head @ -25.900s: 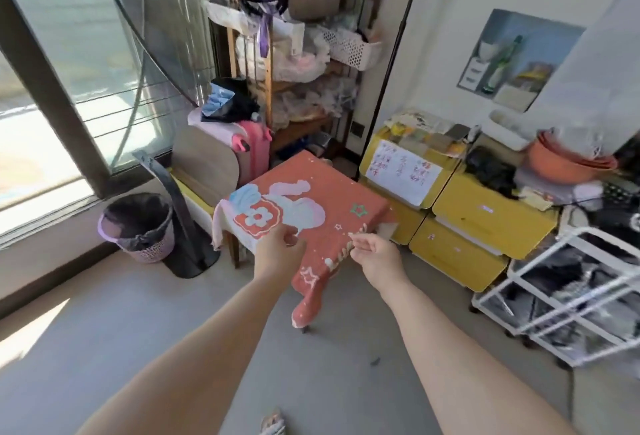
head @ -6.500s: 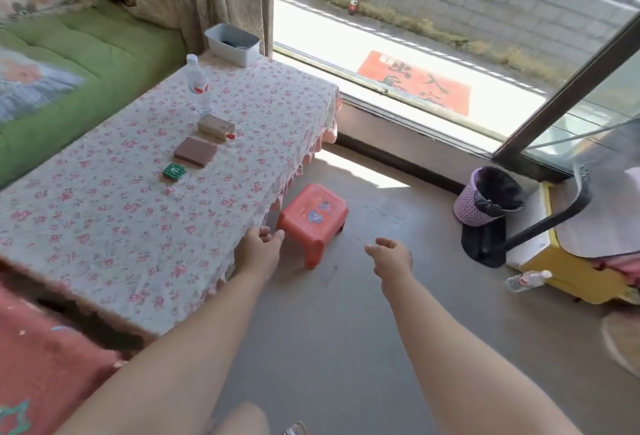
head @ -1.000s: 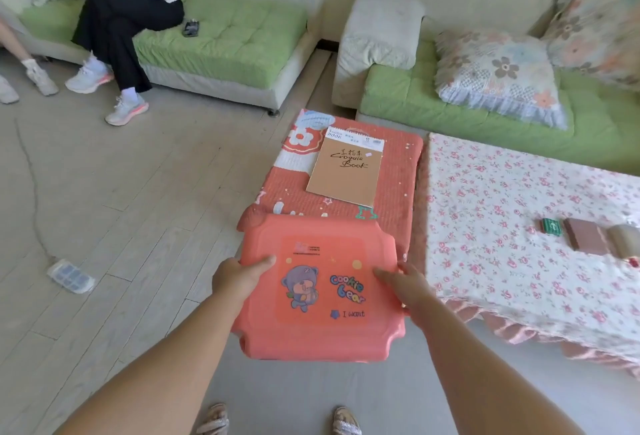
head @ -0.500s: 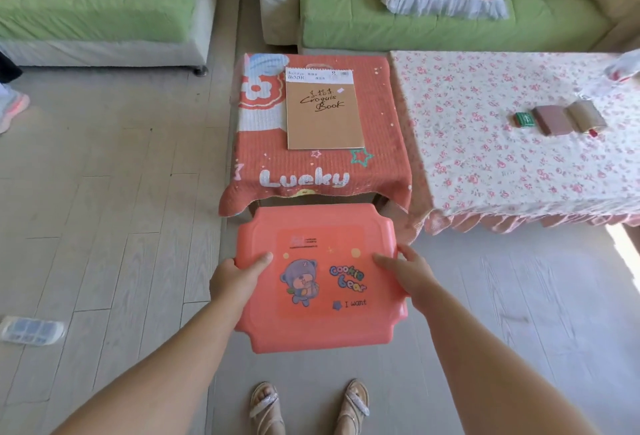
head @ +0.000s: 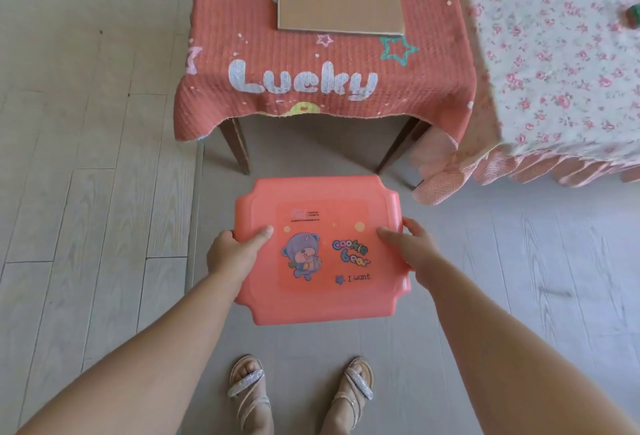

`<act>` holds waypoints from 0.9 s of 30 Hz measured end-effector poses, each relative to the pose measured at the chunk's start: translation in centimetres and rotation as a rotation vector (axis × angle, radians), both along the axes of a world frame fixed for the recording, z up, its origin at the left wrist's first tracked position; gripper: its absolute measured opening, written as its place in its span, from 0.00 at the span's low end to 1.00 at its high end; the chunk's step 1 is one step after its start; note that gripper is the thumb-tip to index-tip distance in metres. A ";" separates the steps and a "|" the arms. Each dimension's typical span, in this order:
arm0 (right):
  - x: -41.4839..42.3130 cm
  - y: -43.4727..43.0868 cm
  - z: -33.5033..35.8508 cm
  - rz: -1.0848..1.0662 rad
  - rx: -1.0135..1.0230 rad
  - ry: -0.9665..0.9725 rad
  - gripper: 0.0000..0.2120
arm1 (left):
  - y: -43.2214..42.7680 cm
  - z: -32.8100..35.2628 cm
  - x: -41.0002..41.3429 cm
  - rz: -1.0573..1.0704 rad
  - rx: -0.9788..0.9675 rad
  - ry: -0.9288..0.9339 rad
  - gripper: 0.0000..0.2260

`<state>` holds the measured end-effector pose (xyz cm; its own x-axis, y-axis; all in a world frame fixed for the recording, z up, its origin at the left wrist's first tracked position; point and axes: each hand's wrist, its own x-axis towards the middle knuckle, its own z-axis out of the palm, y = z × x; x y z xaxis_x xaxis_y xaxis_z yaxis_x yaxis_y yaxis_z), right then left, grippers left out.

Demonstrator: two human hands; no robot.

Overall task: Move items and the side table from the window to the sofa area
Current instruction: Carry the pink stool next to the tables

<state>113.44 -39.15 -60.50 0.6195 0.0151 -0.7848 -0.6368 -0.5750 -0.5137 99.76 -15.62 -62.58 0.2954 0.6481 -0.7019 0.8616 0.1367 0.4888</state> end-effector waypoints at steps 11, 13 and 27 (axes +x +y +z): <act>2.2 -0.2 -14.8 -0.037 -0.010 0.047 0.31 | 0.3 -14.3 2.8 -0.015 -0.004 0.026 0.25; 2.5 -0.2 -16.3 -0.041 -0.007 0.058 0.31 | 0.3 -15.6 3.1 -0.021 0.005 0.030 0.24; 3.4 -0.8 -21.2 -0.055 -0.018 0.081 0.32 | -0.9 -19.5 4.0 -0.011 0.008 0.067 0.24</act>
<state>116.88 -39.99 -81.72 0.5539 -0.0321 -0.8320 -0.7065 -0.5468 -0.4492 103.77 -16.49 -82.11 0.2545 0.6508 -0.7153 0.8940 0.1237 0.4306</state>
